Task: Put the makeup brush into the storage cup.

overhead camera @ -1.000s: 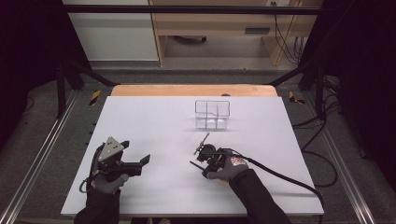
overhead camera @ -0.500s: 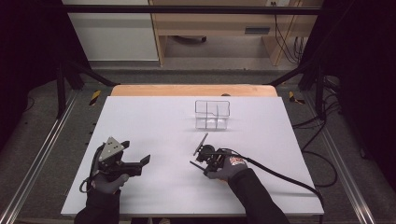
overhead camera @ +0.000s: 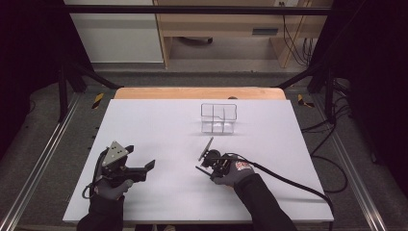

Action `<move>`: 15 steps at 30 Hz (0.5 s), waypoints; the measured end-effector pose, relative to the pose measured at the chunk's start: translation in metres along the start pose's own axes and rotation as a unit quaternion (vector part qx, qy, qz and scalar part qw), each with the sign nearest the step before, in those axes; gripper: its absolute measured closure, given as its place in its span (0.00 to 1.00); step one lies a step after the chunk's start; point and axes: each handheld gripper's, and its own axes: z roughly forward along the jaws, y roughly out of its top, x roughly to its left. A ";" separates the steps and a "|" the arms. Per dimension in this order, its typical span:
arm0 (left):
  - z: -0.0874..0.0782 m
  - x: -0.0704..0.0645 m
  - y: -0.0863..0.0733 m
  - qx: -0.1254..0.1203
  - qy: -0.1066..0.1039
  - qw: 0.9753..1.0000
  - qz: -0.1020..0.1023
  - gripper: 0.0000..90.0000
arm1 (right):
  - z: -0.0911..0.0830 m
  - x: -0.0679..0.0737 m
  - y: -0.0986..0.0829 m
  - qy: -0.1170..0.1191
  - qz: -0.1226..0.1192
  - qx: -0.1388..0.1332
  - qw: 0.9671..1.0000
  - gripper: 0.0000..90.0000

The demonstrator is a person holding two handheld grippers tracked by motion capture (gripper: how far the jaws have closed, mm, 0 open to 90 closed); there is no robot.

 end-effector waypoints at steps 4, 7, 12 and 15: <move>0.000 0.000 0.000 0.001 0.000 1.000 0.000 0.06 | 0.000 -0.001 0.002 0.002 -0.001 0.007 1.000 0.90; 0.000 0.000 0.000 0.001 0.000 1.000 0.001 0.06 | 0.001 -0.002 0.003 0.005 0.001 0.012 1.000 0.92; 0.000 0.000 0.000 0.002 -0.001 1.000 0.001 0.06 | 0.001 -0.004 0.005 0.009 0.001 0.020 1.000 0.93; 0.000 0.000 0.000 0.002 -0.001 1.000 0.001 0.06 | 0.001 -0.004 0.006 0.009 0.000 0.021 1.000 0.93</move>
